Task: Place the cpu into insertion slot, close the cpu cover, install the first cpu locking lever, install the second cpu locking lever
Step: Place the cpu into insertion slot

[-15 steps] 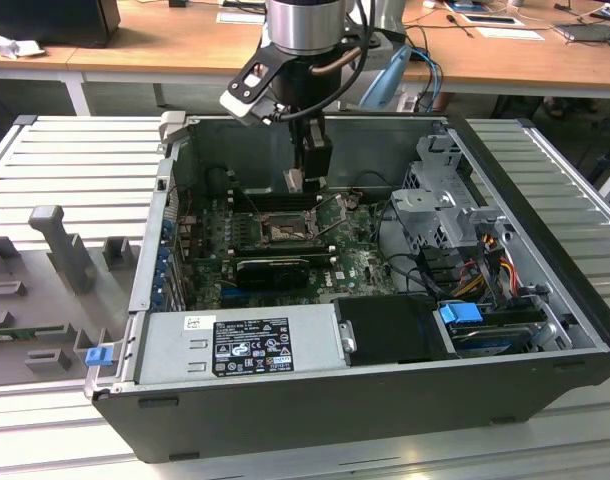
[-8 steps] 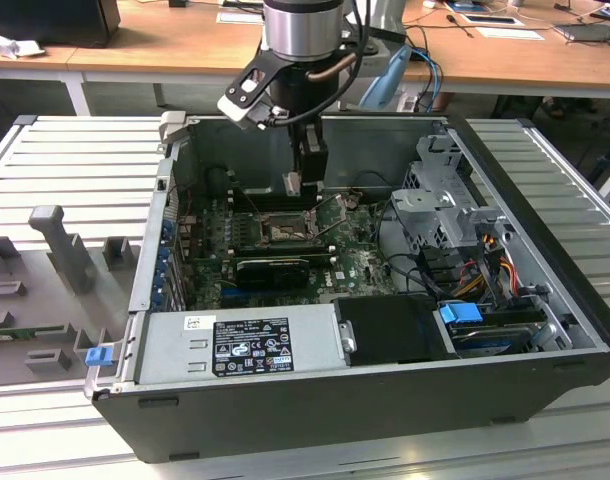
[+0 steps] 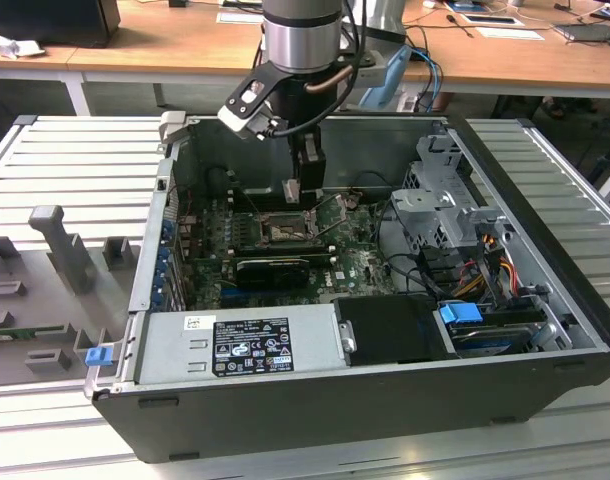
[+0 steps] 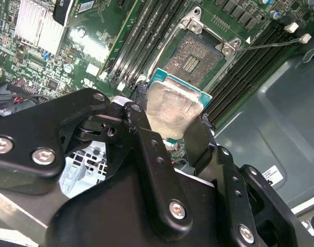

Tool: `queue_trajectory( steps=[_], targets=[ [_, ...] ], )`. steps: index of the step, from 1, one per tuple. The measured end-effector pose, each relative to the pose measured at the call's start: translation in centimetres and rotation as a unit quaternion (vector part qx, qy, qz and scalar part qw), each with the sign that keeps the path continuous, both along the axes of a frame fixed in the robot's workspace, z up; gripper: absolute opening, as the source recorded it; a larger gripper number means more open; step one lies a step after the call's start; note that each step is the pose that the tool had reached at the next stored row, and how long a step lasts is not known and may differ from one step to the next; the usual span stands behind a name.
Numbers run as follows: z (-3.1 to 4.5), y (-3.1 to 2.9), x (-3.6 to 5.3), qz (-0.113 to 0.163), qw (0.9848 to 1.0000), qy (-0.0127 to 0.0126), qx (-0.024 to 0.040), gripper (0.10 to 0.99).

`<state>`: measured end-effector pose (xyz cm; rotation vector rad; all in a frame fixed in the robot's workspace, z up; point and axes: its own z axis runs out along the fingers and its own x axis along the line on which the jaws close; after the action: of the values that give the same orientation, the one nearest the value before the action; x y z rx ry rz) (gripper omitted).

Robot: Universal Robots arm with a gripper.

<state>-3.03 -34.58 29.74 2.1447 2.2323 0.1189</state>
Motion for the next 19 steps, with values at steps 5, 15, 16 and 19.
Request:
queue_trajectory(
  steps=[5,15,16,19],
  targets=[
    [-0.72,0.0,0.0,-0.003,1.0,0.0011,0.0,0.525],
    [-1.88,0.02,-0.02,-0.008,1.0,0.002,0.0,0.525],
    [-2.04,0.19,-0.03,-0.009,1.0,0.002,-0.0001,0.525],
    [-2.8,0.53,-0.48,-0.011,0.9999,0.0012,0.0,0.525]
  ],
)
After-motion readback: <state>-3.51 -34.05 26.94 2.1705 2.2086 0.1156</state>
